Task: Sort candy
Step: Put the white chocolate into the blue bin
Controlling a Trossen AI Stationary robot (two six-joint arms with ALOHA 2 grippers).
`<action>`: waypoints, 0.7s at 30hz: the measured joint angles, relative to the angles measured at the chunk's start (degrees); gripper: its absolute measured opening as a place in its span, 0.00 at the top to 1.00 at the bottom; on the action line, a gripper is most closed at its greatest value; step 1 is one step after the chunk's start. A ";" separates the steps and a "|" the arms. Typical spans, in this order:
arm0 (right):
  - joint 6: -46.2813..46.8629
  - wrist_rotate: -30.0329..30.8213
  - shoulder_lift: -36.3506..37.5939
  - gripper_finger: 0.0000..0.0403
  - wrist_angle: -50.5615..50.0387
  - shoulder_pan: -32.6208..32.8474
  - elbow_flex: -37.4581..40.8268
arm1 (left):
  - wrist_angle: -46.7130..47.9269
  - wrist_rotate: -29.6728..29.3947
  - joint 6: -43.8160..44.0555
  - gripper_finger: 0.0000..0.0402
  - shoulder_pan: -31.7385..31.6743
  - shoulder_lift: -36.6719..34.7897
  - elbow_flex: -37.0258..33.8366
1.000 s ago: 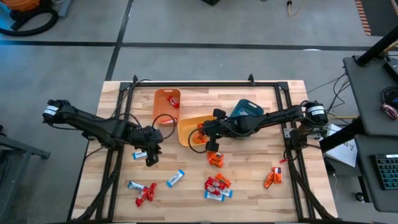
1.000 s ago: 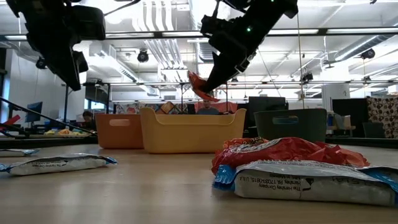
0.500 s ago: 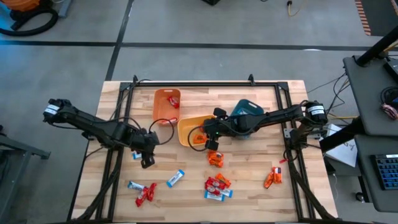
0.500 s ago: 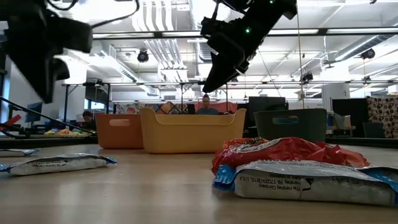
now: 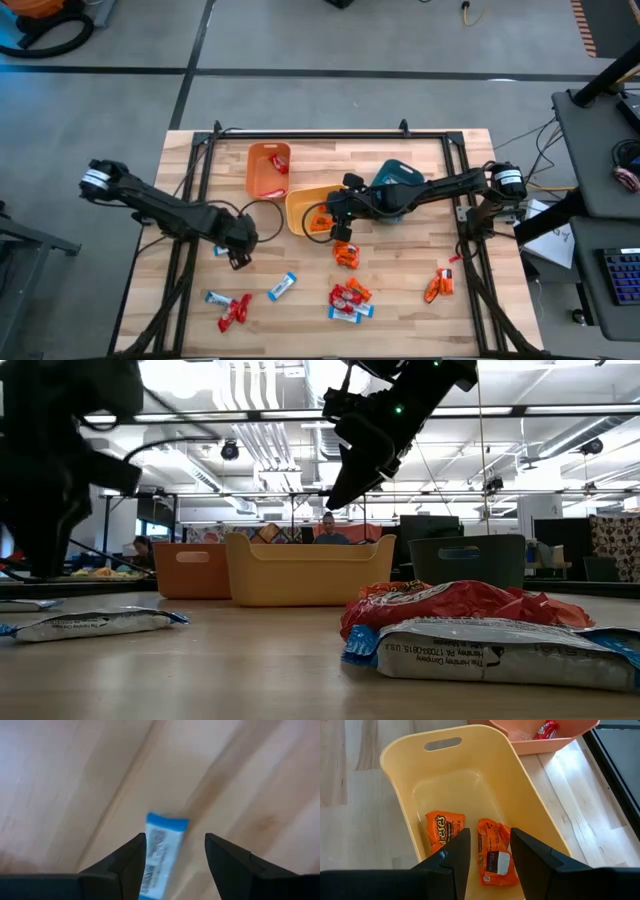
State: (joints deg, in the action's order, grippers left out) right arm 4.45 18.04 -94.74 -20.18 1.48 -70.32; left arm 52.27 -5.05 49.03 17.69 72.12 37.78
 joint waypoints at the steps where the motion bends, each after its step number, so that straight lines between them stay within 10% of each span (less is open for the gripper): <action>1: -0.06 0.00 0.02 0.67 -0.02 0.00 0.00 | 0.51 0.02 0.23 0.54 0.00 1.52 0.00; 21: -0.44 -0.03 0.06 0.67 -0.31 0.00 0.00 | 1.65 0.28 -3.31 0.68 -0.04 11.05 0.00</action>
State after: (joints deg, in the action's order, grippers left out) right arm 4.01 18.01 -94.68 -20.49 1.48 -70.32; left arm 53.92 -4.78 45.71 17.65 83.18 37.78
